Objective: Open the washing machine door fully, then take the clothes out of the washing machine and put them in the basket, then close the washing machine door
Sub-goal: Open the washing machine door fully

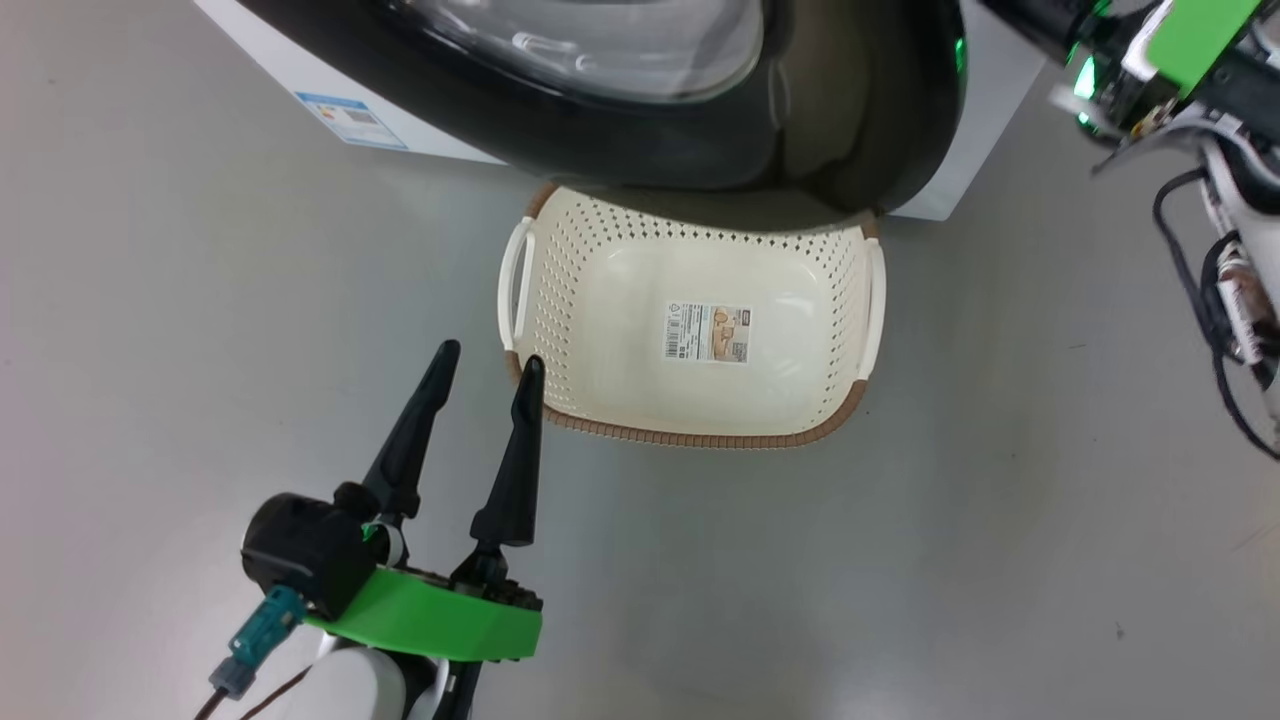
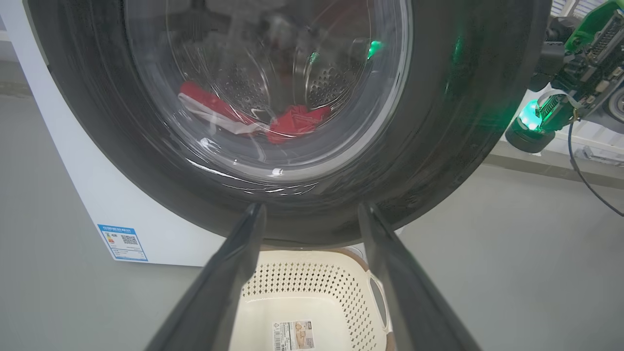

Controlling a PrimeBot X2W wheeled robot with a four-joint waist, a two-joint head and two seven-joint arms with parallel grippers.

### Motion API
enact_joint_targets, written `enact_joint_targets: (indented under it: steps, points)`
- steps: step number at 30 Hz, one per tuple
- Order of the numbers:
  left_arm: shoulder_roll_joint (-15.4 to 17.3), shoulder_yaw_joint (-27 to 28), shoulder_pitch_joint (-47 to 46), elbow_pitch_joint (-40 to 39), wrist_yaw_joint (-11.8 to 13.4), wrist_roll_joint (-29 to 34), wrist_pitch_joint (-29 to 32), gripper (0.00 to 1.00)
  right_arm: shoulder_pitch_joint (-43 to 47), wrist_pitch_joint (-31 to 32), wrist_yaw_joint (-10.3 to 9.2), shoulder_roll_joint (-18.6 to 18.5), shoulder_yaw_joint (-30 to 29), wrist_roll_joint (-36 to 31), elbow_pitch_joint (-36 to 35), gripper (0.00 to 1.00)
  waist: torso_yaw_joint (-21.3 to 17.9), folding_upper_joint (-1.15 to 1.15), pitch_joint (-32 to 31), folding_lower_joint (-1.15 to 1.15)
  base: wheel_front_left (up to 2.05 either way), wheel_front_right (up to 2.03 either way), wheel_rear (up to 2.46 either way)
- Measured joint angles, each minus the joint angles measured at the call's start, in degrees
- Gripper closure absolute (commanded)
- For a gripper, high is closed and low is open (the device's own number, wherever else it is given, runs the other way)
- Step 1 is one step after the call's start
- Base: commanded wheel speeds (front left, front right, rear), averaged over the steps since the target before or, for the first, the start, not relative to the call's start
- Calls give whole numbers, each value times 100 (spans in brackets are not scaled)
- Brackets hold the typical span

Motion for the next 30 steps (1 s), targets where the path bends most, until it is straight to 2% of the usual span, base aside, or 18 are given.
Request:
enact_joint_targets:
  steps: [19, 27, 28, 29, 30]
  points:
    - [3, 35, 152, -9, -1, 46, 0, 0, 840, 445, 1, 209, 51, -27, -630, 100, -138, 0, -264, 0, 0, 0, 0]
    - [3, 36, 152, -9, -1, 48, 0, 0, 916, 207, 0, 231, 15, -363, -665, 100, -150, 0, -285, 0, 0, 0, 0]
    - [3, 36, 151, -8, -1, 48, 0, 0, 916, 135, 1, 231, 9, -400, -671, 98, -153, 0, -287, 0, 0, 0, 0]
    - [3, 35, 151, -5, -1, 48, 0, 0, 916, 67, 1, 230, 7, -445, -672, 89, -156, 0, -292, 0, 0, 0, 0]
    - [3, 36, 151, -3, -4, 49, 0, 0, 916, 23, 1, 230, 7, -508, -673, 88, -162, 0, -298, 0, 0, 0, 0]
